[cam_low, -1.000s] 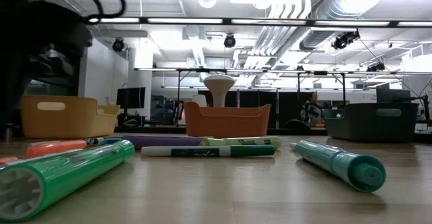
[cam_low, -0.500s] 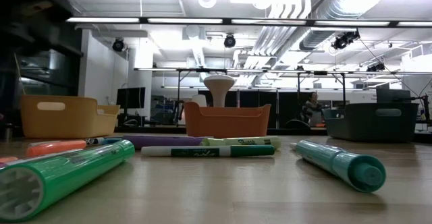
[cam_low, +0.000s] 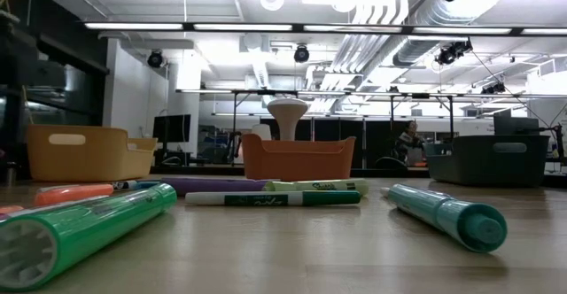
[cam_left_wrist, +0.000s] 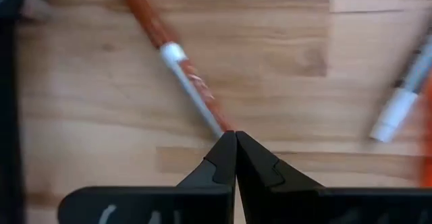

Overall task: Pick & Place Markers
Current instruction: Put the brown marker pen into the orange bin

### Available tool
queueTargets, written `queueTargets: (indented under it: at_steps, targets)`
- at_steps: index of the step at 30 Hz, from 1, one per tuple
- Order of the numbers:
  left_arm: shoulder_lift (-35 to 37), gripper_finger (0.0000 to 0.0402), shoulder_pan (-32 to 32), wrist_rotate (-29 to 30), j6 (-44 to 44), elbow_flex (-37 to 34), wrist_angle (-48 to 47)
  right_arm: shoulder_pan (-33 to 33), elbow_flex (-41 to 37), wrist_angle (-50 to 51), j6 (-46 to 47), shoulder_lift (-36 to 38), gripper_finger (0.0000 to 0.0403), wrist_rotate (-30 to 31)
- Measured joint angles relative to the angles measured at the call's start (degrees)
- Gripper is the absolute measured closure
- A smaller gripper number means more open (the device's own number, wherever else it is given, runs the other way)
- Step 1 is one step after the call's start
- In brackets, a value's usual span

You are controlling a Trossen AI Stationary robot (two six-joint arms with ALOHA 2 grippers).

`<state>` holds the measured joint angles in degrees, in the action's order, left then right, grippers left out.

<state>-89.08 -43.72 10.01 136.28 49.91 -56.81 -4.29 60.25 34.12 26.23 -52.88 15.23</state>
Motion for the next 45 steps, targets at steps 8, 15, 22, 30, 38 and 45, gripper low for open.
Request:
queueTargets:
  at_steps: [8, 15, 22, 30, 38, 45]
  targets:
    - [-0.33, 0.0401, 3.29, 10.68, -4.76, 2.91, 0.26, 0.00, 0.00, -0.06, 2.35, 0.00, 0.0151, -1.97]
    - [-0.33, 0.0401, 6.63, 9.59, -5.74, 2.91, 0.26, 0.00, 0.00, 0.16, 3.82, 0.00, 0.0151, -2.19]
    - [-2.76, 0.0402, 12.11, -3.44, -2.40, 2.88, -3.04, 0.00, 0.00, 0.77, 6.05, 0.00, 0.0150, -2.27]
    - [-6.20, 0.0402, 12.18, -6.58, -4.30, 2.87, -5.03, 0.00, 0.00, 0.85, 8.09, 0.00, 0.0150, -3.70]
    - [-6.43, 0.0387, 11.86, -8.20, -3.97, 7.39, -18.54, 0.00, 0.00, 1.08, 8.30, -0.11, 0.0151, -3.42]
    - [-6.38, 0.0345, 11.84, -5.30, -3.99, 12.64, -26.84, 0.00, 0.00, 1.23, 8.32, -0.11, 0.0151, -2.15]
